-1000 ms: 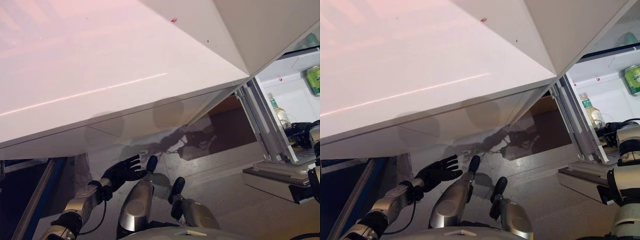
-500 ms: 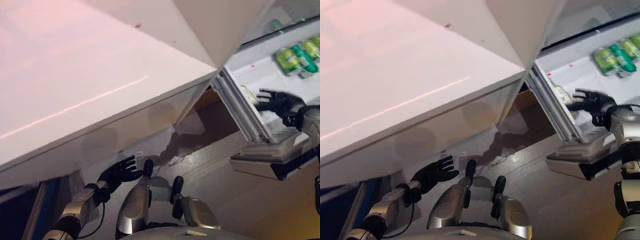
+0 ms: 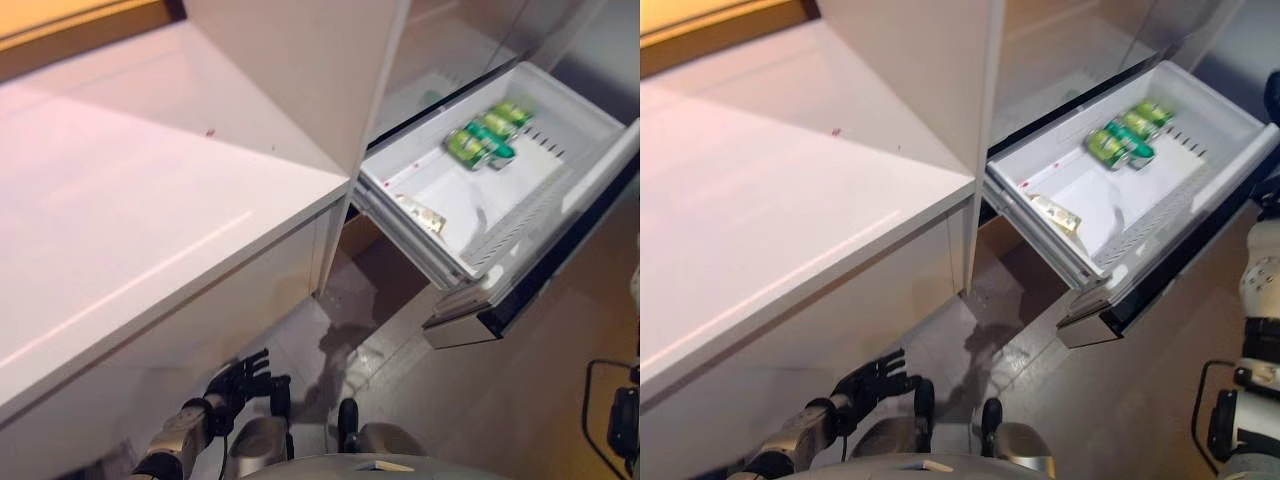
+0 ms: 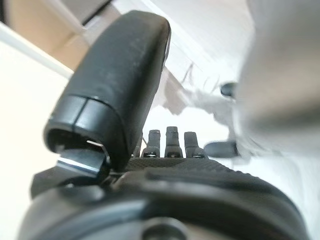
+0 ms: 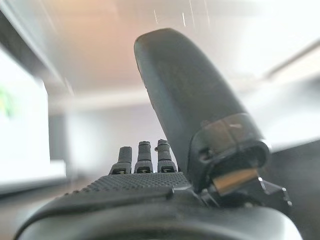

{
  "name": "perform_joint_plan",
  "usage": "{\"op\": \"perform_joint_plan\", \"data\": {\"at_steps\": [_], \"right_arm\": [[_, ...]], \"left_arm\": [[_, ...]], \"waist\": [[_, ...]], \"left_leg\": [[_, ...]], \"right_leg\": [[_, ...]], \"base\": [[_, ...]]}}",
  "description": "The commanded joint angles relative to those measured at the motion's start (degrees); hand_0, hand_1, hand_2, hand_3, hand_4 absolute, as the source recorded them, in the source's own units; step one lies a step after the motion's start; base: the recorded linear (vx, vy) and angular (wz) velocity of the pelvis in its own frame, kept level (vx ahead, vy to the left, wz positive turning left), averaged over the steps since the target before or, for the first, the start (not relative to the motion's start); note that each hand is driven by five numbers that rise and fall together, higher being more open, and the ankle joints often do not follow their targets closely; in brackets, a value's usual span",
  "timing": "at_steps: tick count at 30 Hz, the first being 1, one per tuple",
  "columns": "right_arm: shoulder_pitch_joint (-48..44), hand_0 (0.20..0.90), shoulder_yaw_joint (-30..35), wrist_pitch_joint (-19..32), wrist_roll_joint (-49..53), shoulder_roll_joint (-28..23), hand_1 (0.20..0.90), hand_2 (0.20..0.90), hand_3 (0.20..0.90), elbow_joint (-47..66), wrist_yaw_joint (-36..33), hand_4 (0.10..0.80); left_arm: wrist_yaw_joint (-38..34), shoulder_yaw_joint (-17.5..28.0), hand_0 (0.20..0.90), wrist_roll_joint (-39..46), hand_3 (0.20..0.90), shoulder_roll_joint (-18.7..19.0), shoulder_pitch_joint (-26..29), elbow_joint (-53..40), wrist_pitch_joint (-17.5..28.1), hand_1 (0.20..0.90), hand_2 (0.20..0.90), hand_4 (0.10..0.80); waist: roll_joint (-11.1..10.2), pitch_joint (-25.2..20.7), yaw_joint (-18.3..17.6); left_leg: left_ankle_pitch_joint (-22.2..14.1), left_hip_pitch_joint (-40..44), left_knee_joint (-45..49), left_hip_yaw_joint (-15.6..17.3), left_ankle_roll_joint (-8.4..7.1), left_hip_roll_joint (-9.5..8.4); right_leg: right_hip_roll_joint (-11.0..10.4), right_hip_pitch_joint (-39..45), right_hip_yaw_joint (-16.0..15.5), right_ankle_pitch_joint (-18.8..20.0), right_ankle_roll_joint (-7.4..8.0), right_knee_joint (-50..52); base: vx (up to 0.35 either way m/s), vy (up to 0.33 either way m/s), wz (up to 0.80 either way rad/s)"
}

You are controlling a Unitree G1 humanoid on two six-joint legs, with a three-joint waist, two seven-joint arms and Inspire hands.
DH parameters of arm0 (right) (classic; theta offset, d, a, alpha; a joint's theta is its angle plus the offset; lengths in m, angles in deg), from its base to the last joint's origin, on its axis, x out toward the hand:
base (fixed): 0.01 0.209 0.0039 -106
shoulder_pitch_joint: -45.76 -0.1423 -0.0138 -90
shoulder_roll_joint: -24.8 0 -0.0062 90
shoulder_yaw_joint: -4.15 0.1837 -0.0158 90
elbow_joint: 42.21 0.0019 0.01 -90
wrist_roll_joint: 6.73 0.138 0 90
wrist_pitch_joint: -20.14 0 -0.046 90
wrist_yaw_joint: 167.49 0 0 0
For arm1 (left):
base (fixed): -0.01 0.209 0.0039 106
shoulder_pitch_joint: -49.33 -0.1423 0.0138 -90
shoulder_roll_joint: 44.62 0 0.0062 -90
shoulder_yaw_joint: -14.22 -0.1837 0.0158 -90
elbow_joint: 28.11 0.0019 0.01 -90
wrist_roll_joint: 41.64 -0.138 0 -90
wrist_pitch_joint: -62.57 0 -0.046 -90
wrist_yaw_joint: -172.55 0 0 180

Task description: Put drinks into fridge and close the fridge

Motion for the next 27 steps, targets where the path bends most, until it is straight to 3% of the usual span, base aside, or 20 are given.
{"op": "perform_joint_plan", "data": {"at_steps": [1, 10, 17, 19, 24, 27], "right_arm": [[1.43, 0.9, 2.48, 7.88, 0.09, -3.88, 0.9, 0.9, 0.9, -0.86, -2.97, 0.8], [2.34, 0.9, 4.14, 7.33, 13.08, -3.14, 0.9, 0.9, 0.9, -12.28, -2.22, 0.8], [-0.71, 0.9, 1.25, 5.6, 16.65, -3.42, 0.9, 0.9, 0.9, -16.11, 4.02, 0.8], [-1.66, 0.9, 0.03, 4.39, 18.66, -2.96, 0.9, 0.9, 0.9, -15.93, 7.13, 0.8], [-4.83, 0.9, -3.95, -0.6, 21.91, -2.17, 0.9, 0.9, 0.9, -15.67, 22.8, 0.8], [-6.96, 0.9, -5.02, -0.91, 21.01, -2.93, 0.9, 0.9, 0.9, -17.42, 27.01, 0.8]], "left_arm": [[-1.64, 0.81, 0.9, -3.31, 0.9, -0.96, -3.12, 2.49, 0.4, 0.9, 0.9, 0.8], [-3.64, 2.85, 0.9, -2.13, 0.9, -0.86, -5.42, 3.0, -1.02, 0.9, 0.9, 0.8], [-5.07, 2.64, 0.9, 2.02, 0.9, -0.69, -4.8, -2.12, -0.78, 0.9, 0.9, 0.8], [-5.47, 2.57, 0.9, 2.81, 0.9, -0.65, -4.67, -2.96, -0.64, 0.9, 0.9, 0.8], [-5.42, 2.87, 0.9, 5.15, 0.9, -0.87, -5.0, -3.8, 0.75, 0.9, 0.9, 0.8], [-5.52, 2.97, 0.9, 5.5, 0.9, -1.12, -5.7, -4.45, 1.02, 0.9, 0.9, 0.8]], "waist": [[1.29, -6.24, 0.77], [2.96, -4.38, 2.49], [4.39, 1.19, 4.67], [4.5, 2.2, 4.96], [4.86, 4.27, 5.67], [5.24, 4.74, 6.39]], "left_leg": [[-15.21, -2.72, 14.59, 0.27, 3.04, -1.98], [-17.69, -4.68, 19.99, -0.68, 3.88, -2.69], [-21.28, -15.4, 32.65, -1.48, 6.01, -4.67], [-21.56, -17.54, 34.62, -1.55, 6.23, -4.99], [-21.35, -20.71, 36.98, -1.59, 6.18, -5.61], [-21.14, -21.27, 37.22, -1.93, 5.92, -5.86]], "right_leg": [[-1.02, -7.01, -1.44, -5.01, 0.13, 12.85], [-2.48, -8.17, -3.82, -8.42, -1.33, 19.43], [-4.44, -18.81, -5.43, -13.19, -3.77, 35.65], [-4.82, -21.2, -5.54, -13.89, -4.17, 38.49], [-5.39, -25.28, -6.08, -14.99, -5.12, 43.04], [-5.58, -25.89, -6.34, -15.11, -5.22, 43.71]], "base": [[0.09, -0.008, -0.01], [0.076, 0.024, 0.06], [-0.117, 0.042, 0.2], [-0.116, 0.032, 0.14], [-0.066, 0.051, 0.06], [-0.022, 0.047, 0.01]]}}
